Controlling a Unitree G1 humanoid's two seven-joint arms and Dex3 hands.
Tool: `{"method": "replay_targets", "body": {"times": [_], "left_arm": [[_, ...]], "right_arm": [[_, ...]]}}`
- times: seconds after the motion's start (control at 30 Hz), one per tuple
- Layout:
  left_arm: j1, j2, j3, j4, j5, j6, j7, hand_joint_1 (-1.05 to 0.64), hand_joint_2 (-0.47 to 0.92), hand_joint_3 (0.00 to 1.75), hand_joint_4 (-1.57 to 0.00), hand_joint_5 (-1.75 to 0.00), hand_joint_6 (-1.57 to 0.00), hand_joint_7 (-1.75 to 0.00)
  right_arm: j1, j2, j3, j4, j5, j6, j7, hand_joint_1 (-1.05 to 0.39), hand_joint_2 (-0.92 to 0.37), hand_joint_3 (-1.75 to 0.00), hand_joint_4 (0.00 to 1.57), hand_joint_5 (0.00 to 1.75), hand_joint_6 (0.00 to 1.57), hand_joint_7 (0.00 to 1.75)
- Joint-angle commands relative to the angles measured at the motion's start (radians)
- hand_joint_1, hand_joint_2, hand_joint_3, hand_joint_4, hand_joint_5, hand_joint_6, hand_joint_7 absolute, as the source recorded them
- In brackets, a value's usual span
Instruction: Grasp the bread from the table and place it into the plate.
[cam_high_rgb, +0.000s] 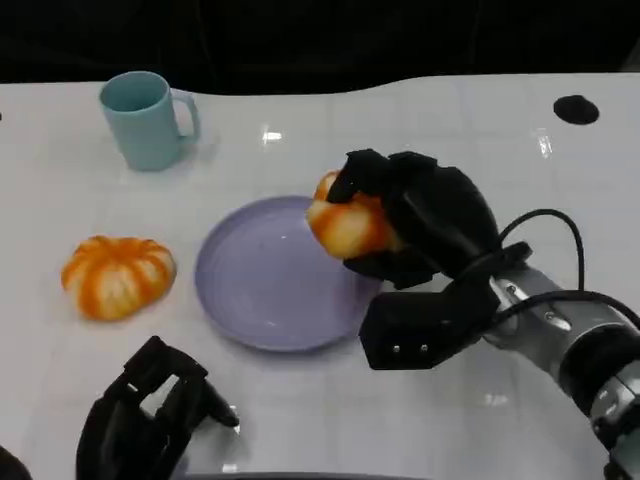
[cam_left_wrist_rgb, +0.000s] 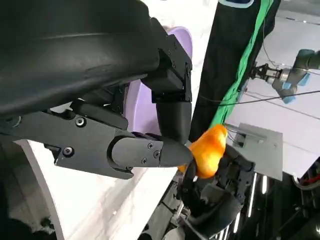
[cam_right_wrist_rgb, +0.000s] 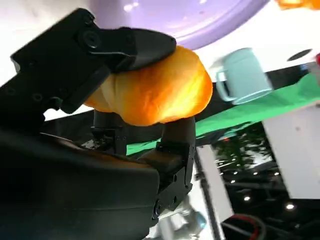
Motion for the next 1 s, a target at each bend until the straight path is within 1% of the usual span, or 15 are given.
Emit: {"method": "replay_targets", "body": {"times": [0.03,0.13,0.27,0.37,0.5,0.53,0.6,0.63,0.67,0.73,0.77,0.8,0.87,0.93,1.0], "left_arm": [[0.006,0.008,0.001,-0.001,0.003,-0.016,0.001,-0.53,0.92,0.26,-0.61,-1.75,-0.5,-1.52],[0.006,0.005,0.003,-0.001,-0.003,-0.015,-0.004,-0.53,0.92,0.26,-0.61,-1.75,-0.5,-1.52],[0.005,0.008,0.003,0.003,0.0,-0.02,-0.008,-0.52,0.92,0.26,-0.62,-1.75,-0.49,-1.52],[0.003,0.01,0.004,0.005,-0.004,-0.017,-0.012,-0.53,0.92,0.27,-0.62,-1.75,-0.5,-1.52],[0.004,0.009,0.002,0.004,0.007,-0.032,-0.002,-0.53,0.92,0.27,-0.62,-1.75,-0.5,-1.51],[0.005,0.008,0.002,0.004,0.008,-0.035,0.0,-0.53,0.92,0.27,-0.62,-1.75,-0.5,-1.51],[0.004,0.008,0.003,0.004,0.004,-0.033,-0.002,-0.53,0.92,0.28,-0.62,-1.75,-0.5,-1.52],[0.003,0.008,0.003,0.004,0.0,-0.03,-0.005,-0.52,0.92,0.28,-0.62,-1.75,-0.5,-1.51],[0.002,0.009,0.004,0.004,-0.002,-0.027,-0.006,-0.52,0.92,0.28,-0.62,-1.75,-0.49,-1.51],[0.002,0.01,0.005,0.003,-0.005,-0.022,-0.006,-0.52,0.92,0.28,-0.62,-1.75,-0.49,-1.51],[0.002,0.01,0.006,0.003,-0.006,-0.021,-0.006,-0.52,0.92,0.28,-0.61,-1.75,-0.49,-1.51],[0.002,0.009,0.007,0.004,-0.006,-0.022,-0.005,-0.52,0.92,0.28,-0.61,-1.75,-0.49,-1.51],[0.002,0.009,0.007,0.004,-0.005,-0.022,-0.002,-0.52,0.92,0.28,-0.61,-1.75,-0.5,-1.51],[0.002,0.011,0.007,0.008,-0.004,-0.027,-0.007,-0.52,0.92,0.27,-0.61,-1.75,-0.5,-1.51],[0.007,0.01,0.007,0.005,-0.003,-0.028,-0.005,-0.52,0.92,0.28,-0.61,-1.75,-0.5,-1.51]], "right_arm": [[-0.047,0.044,0.015,0.012,-0.003,0.021,0.023,-0.18,-0.56,-0.98,0.83,1.75,0.62,1.75],[-0.061,0.075,0.026,0.031,-0.012,0.05,0.035,-0.17,-0.56,-0.97,0.83,1.75,0.61,1.75],[-0.082,0.102,0.065,0.058,-0.043,0.103,0.034,-0.19,-0.58,-0.99,0.85,1.75,0.61,1.75],[-0.092,0.118,0.093,0.071,-0.07,0.146,0.024,-0.2,-0.61,-0.89,0.85,1.75,0.6,1.75],[-0.09,0.138,0.113,0.082,-0.078,0.182,0.035,-0.2,-0.63,-0.86,0.85,1.75,0.6,1.74],[-0.088,0.141,0.115,0.084,-0.077,0.187,0.036,-0.21,-0.68,-0.78,0.83,1.75,0.6,1.68],[-0.085,0.145,0.12,0.086,-0.079,0.196,0.035,-0.21,-0.71,-0.73,0.82,1.75,0.61,1.65],[-0.083,0.146,0.123,0.087,-0.082,0.2,0.033,-0.26,-0.82,-0.47,0.74,1.58,0.67,1.2],[-0.084,0.148,0.128,0.088,-0.085,0.212,0.048,-0.29,-0.87,-0.35,0.7,1.44,0.72,0.93],[-0.088,0.152,0.131,0.09,-0.084,0.231,0.096,-0.34,-0.91,-0.27,0.64,0.88,0.72,0.44],[-0.09,0.153,0.131,0.089,-0.083,0.238,0.117,-0.37,-0.92,-0.26,0.63,0.65,0.69,0.28],[-0.092,0.154,0.134,0.087,-0.084,0.243,0.14,-0.38,-0.92,-0.26,0.64,0.5,0.67,0.19],[-0.096,0.153,0.144,0.084,-0.09,0.249,0.172,-0.46,-0.92,-0.31,0.53,0.29,0.55,0.05],[-0.097,0.149,0.152,0.08,-0.09,0.242,0.196,-0.5,-0.92,-0.34,0.47,0.23,0.48,0.01],[-0.099,0.146,0.151,0.074,-0.081,0.231,0.232,-0.55,-0.92,-0.36,0.36,0.16,0.33,0.0]]}}
